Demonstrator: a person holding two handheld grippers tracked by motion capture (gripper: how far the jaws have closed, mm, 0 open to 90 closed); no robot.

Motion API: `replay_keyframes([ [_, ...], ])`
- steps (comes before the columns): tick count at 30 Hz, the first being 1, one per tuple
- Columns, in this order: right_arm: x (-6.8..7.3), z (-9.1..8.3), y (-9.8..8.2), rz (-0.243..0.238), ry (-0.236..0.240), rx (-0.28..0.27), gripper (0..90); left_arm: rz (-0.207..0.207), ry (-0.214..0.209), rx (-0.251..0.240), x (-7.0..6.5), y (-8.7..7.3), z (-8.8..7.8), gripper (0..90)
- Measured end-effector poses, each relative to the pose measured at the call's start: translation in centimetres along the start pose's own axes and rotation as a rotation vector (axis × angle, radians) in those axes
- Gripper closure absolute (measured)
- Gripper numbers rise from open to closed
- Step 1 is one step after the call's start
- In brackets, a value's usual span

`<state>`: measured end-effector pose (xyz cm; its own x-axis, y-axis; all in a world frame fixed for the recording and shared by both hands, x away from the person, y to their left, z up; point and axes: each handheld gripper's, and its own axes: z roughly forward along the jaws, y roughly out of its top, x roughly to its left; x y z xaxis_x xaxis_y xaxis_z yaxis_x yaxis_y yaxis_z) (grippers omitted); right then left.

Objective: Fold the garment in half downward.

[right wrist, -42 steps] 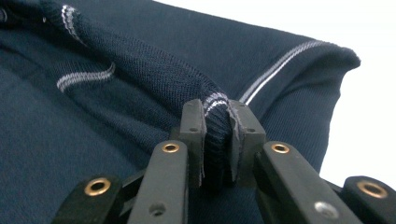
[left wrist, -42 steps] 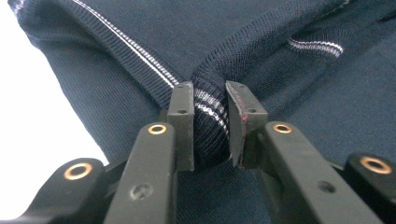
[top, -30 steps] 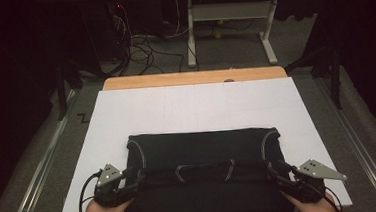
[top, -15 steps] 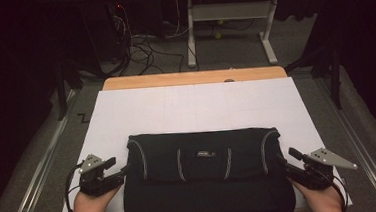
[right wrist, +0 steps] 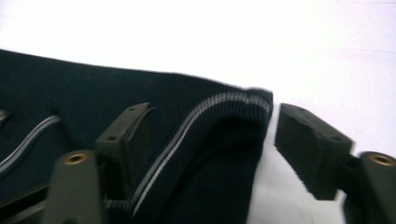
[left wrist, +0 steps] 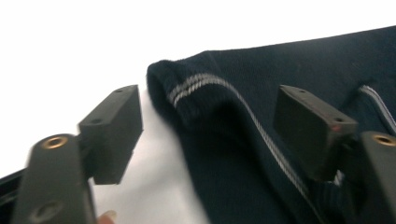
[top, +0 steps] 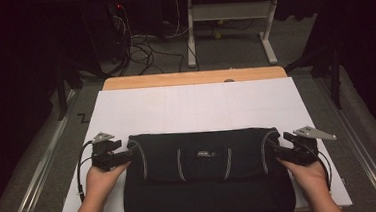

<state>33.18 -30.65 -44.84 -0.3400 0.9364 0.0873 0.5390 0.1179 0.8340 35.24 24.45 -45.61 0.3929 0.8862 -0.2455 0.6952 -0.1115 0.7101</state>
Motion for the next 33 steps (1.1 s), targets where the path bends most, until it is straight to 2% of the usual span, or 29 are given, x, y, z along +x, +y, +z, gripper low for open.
replay_keyframes([
  [3,0.0,1.3,0.9,0.015,-0.015,0.024,16.8,-0.021,-0.01,0.032,-0.1,0.9,1.1,19.0],
  [4,0.0,1.9,1.2,0.018,-0.016,0.052,15.7,-0.026,-0.01,0.043,-0.2,1.1,1.4,19.3],
  [6,0.0,2.8,1.5,0.018,-0.021,0.087,16.0,-0.046,0.0,0.093,-0.2,1.4,2.2,19.4],
  [7,-0.3,3.7,1.5,0.036,-0.033,0.132,17.4,-0.06,-0.001,0.116,-0.1,1.5,2.6,21.1],
  [8,-0.3,3.7,1.5,0.036,-0.033,0.132,17.4,-0.072,-0.001,0.135,0.0,1.4,2.8,21.1],
  [9,-0.4,4.0,1.5,0.054,-0.033,0.156,18.8,-0.072,0.007,0.149,0.0,1.3,3.1,22.5],
  [10,-0.5,4.5,1.3,0.063,-0.025,0.191,22.1,-0.039,0.037,0.148,-0.3,1.2,3.2,24.7],
  [12,-0.5,4.7,1.1,0.057,-0.026,0.207,22.3,-0.026,0.036,0.151,-0.6,1.1,3.2,26.3],
  [13,-0.1,4.6,0.9,0.028,-0.04,0.206,28.1,0.0,0.039,0.157,-0.8,1.0,3.2,33.2],
  [14,-0.1,4.6,0.9,0.028,-0.04,0.206,28.1,0.011,0.043,0.158,-1.0,1.0,3.2,33.2],
  [16,0.3,4.5,0.8,0.007,-0.04,0.208,34.2,0.046,0.046,0.165,-1.5,0.8,3.2,38.1],
  [18,0.7,4.3,0.7,-0.015,-0.038,0.207,41.4,0.052,0.042,0.167,-1.7,0.8,3.2,42.6],
  [19,0.9,4.3,0.6,-0.024,-0.022,0.202,50.7,0.054,0.024,0.163,-1.9,0.8,3.3,50.1],
  [20,0.9,4.3,0.6,-0.024,-0.022,0.202,50.7,0.054,0.024,0.163,-1.9,0.8,3.3,53.0],
  [21,1.1,4.3,0.6,-0.026,-0.001,0.204,60.4,0.062,0.008,0.159,-2.0,0.7,3.4,57.2],
  [22,1.1,4.3,0.6,-0.026,-0.001,0.204,60.4,0.062,0.008,0.159,-2.0,0.7,3.4,61.9],
  [23,1.2,4.3,0.7,-0.029,0.01,0.206,65.5,0.063,0.0,0.156,-2.1,0.7,3.4,61.9],
  [24,1.3,4.4,0.7,-0.019,0.037,0.208,74.9,0.058,-0.008,0.15,-2.2,0.7,3.5,67.5],
  [26,1.4,4.4,0.7,-0.026,0.037,0.205,76.4,0.064,-0.003,0.146,-2.3,0.7,3.6,69.7],
  [27,1.6,4.4,0.7,-0.053,0.03,0.197,78.0,0.069,0.002,0.141,-2.3,0.7,3.6,71.3],
  [28,1.6,4.4,0.7,-0.053,0.03,0.197,78.0,0.072,0.006,0.137,-2.4,0.6,3.5,71.7],
  [29,1.7,4.2,0.7,-0.077,0.019,0.185,78.4,0.076,0.01,0.133,-2.3,0.7,3.5,71.9],
  [32,1.7,4.1,0.8,-0.081,0.013,0.162,78.6,0.075,0.016,0.105,-2.1,0.8,3.3,72.3],
  [33,1.6,3.9,0.9,-0.074,0.004,0.136,78.6,0.064,0.014,0.093,-2.0,0.9,3.2,72.5],
])
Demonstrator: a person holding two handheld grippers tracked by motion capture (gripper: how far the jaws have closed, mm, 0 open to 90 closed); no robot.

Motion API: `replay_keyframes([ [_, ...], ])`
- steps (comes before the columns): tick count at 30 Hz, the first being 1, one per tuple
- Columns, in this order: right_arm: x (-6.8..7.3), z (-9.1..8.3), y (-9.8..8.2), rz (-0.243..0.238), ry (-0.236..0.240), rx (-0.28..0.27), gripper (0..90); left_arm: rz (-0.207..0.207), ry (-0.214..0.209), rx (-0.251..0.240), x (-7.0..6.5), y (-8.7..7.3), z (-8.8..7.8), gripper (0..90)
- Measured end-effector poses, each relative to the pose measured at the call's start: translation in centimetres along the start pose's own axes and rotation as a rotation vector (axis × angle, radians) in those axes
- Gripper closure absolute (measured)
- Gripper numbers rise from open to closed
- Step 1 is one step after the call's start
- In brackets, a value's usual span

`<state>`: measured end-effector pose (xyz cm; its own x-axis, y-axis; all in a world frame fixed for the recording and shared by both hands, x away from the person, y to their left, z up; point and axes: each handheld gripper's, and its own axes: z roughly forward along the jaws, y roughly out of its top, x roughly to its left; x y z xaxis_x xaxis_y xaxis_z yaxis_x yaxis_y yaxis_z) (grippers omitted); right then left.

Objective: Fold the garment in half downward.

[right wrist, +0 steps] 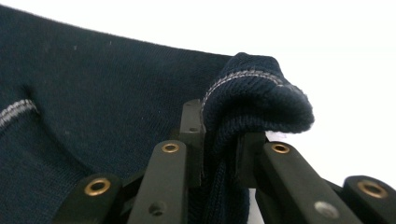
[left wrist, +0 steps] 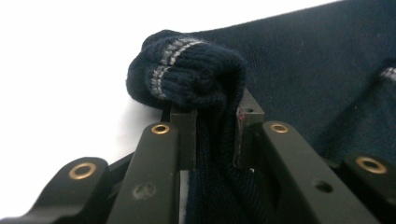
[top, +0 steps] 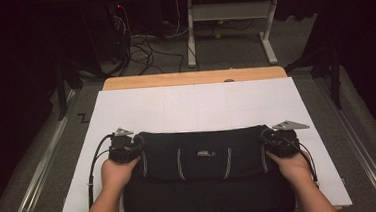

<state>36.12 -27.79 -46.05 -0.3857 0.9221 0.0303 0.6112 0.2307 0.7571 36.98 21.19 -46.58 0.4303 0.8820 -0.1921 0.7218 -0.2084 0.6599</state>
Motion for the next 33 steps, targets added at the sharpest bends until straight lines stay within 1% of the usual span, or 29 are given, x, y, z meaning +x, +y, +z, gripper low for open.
replay_keyframes([
  [1,0.0,0.0,0.0,0.0,0.0,0.0,78.6,-0.007,-0.002,-0.014,0.1,0.1,-0.1,72.5],
  [2,0.0,-0.1,0.1,-0.006,-0.01,-0.022,78.6,-0.006,-0.001,-0.027,0.1,0.2,-0.2,72.7],
  [3,0.0,-0.1,0.1,-0.006,-0.01,-0.022,78.6,-0.005,0.002,-0.035,0.1,0.4,-0.4,72.7],
  [5,-0.1,-0.1,0.3,-0.013,-0.016,-0.037,78.6,0.004,0.009,-0.047,0.0,0.7,-0.6,72.7],
  [8,-0.2,-0.3,0.6,-0.014,-0.026,-0.056,78.6,0.016,0.013,-0.077,-0.2,1.4,-0.9,72.8],
  [11,-0.3,-0.4,1.0,-0.022,-0.035,-0.07,78.6,0.018,0.021,-0.101,-0.2,2.1,-1.0,72.8],
  [14,-0.6,-0.2,1.5,-0.019,-0.041,-0.084,78.6,0.02,0.027,-0.098,0.0,3.0,-0.7,72.8],
  [15,-0.9,-0.1,1.9,-0.022,-0.045,-0.089,78.5,0.014,0.03,-0.102,0.2,3.6,-0.4,72.8],
  [16,-0.9,-0.1,1.9,-0.022,-0.045,-0.089,78.5,0.014,0.03,-0.102,0.2,3.6,-0.4,72.7],
  [17,-1.1,0.1,2.2,-0.02,-0.046,-0.087,78.5,0.009,0.028,-0.102,0.4,3.9,-0.2,72.7],
  [18,-1.3,0.3,2.9,-0.018,-0.048,-0.09,78.5,0.015,0.033,-0.104,0.7,4.6,0.2,72.7],
  [19,-1.3,0.3,2.9,-0.018,-0.048,-0.09,78.5,0.015,0.033,-0.104,0.7,4.6,0.2,72.7],
  [21,-1.4,0.7,3.6,-0.025,-0.055,-0.096,78.5,0.018,0.043,-0.105,0.9,5.0,0.7,72.7],
  [22,-1.5,1.0,4.2,-0.036,-0.058,-0.097,78.4,0.02,0.054,-0.097,1.3,5.3,1.1,72.6],
  [23,-1.5,1.0,4.2,-0.036,-0.058,-0.097,78.4,0.02,0.054,-0.097,1.3,5.3,1.1,72.6],
  [24,-1.5,1.2,4.5,-0.041,-0.059,-0.093,78.4,0.017,0.06,-0.088,1.4,5.4,1.3,72.6],
  [25,-1.5,1.5,5.0,-0.047,-0.059,-0.098,78.4,0.019,0.076,-0.085,1.7,5.5,1.4,72.6],
  [26,-1.5,1.6,5.2,-0.047,-0.061,-0.099,78.4,0.019,0.076,-0.085,1.7,5.5,1.4,72.5],
  [28,-1.5,1.7,5.4,-0.046,-0.064,-0.099,78.4,0.005,0.074,-0.105,2.0,6.0,1.2,72.5],
  [31,-1.6,2.2,6.3,-0.059,-0.072,-0.1,78.4,0.027,0.097,-0.122,2.1,7.0,1.1,72.6],
  [32,-1.7,2.3,6.6,-0.061,-0.078,-0.11,78.4,0.032,0.102,-0.125,2.2,7.4,1.1,72.5],
  [33,-1.8,2.5,7.0,-0.062,-0.081,-0.106,78.4,0.034,0.104,-0.129,2.3,7.8,1.1,72.5],
])
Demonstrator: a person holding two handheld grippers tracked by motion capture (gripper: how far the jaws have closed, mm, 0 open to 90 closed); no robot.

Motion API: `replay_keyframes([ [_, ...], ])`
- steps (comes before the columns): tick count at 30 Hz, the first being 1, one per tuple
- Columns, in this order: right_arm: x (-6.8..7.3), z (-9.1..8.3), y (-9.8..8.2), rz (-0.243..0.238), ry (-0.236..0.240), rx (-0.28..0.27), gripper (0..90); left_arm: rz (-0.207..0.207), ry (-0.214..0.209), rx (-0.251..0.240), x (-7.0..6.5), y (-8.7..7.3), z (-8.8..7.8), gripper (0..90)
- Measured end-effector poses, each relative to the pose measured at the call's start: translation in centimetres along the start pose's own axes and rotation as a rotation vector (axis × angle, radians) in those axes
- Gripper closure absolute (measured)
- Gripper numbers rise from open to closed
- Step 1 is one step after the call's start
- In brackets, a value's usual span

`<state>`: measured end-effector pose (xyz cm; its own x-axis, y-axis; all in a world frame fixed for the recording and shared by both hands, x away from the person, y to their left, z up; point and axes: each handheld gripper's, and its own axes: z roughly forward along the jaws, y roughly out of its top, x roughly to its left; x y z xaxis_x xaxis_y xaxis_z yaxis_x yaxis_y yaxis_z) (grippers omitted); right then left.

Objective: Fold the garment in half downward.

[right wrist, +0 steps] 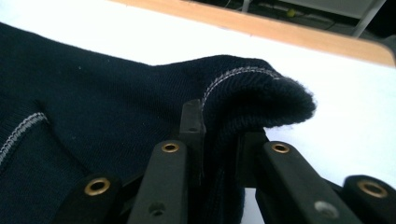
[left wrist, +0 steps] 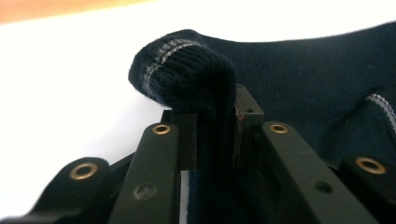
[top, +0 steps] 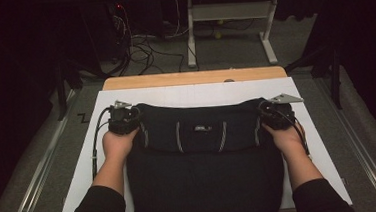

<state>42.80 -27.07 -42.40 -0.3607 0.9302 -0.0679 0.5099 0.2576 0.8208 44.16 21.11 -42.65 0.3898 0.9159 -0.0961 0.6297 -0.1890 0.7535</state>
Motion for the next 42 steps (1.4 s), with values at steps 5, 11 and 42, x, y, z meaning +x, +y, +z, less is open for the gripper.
replay_keyframes([
  [5,-0.4,1.0,1.7,-0.009,-0.014,-0.009,78.4,-0.01,0.005,-0.002,0.4,1.1,0.6,72.4],
  [11,-0.6,3.6,1.6,-0.021,-0.017,0.028,77.9,-0.049,0.006,0.071,0.9,-0.2,2.6,71.3],
  [42,1.6,-3.5,-2.6,0.05,0.091,-0.043,48.7,-0.048,-0.132,-0.027,-1.9,-5.9,-1.7,33.7],
])
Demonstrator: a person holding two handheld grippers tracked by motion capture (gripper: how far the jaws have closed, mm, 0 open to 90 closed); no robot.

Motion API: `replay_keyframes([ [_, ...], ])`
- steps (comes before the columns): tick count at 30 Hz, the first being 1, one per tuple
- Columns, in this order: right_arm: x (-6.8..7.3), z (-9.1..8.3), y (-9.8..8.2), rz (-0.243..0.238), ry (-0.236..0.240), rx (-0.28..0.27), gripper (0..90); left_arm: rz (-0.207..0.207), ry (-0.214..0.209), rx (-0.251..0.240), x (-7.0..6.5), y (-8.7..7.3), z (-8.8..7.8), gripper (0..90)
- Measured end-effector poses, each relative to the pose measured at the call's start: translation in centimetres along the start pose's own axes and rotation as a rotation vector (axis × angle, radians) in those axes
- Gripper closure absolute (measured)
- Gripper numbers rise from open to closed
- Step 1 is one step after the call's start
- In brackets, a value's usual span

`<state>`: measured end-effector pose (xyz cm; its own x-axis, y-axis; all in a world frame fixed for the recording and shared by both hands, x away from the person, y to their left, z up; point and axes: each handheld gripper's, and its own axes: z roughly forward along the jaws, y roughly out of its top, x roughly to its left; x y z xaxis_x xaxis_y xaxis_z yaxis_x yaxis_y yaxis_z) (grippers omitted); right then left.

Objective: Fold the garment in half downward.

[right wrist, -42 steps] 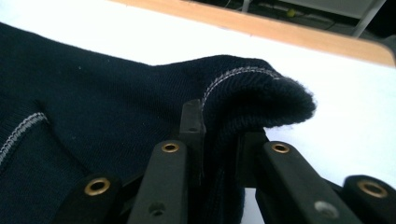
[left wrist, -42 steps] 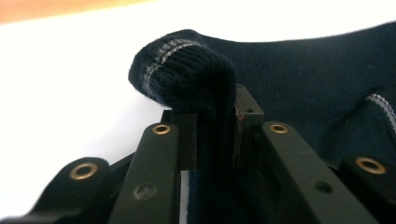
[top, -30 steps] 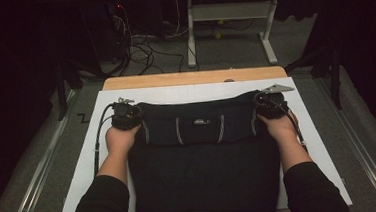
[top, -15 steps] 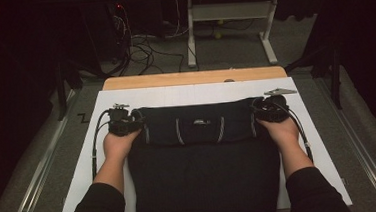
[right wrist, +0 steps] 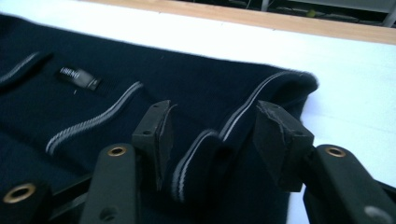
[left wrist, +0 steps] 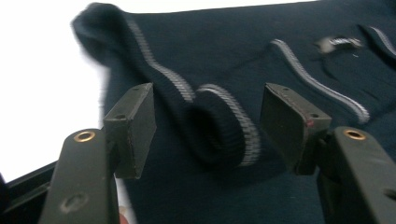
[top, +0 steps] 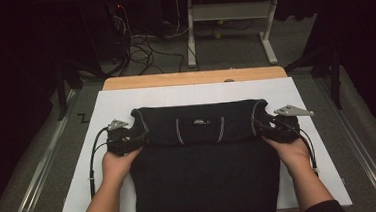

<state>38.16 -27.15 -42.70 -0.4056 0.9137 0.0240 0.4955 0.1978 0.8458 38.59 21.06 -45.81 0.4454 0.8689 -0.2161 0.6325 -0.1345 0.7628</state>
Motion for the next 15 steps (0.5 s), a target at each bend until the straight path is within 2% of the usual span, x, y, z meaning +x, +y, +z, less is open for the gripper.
replay_keyframes([
  [3,0.2,0.3,-0.4,-0.003,0.003,0.013,50.7,0.007,-0.018,0.003,-0.5,0.0,0.8,35.7],
  [10,0.4,2.3,-0.9,0.016,0.004,0.074,53.7,-0.002,-0.003,0.013,-0.5,-0.1,1.8,43.1],
  [13,0.4,3.2,-1.1,0.03,-0.003,0.092,53.7,0.004,-0.002,-0.003,-0.6,0.0,1.7,45.9],
  [15,0.4,3.6,-1.1,0.038,-0.002,0.108,53.4,-0.003,-0.001,0.017,-0.7,0.2,1.9,46.0],
])
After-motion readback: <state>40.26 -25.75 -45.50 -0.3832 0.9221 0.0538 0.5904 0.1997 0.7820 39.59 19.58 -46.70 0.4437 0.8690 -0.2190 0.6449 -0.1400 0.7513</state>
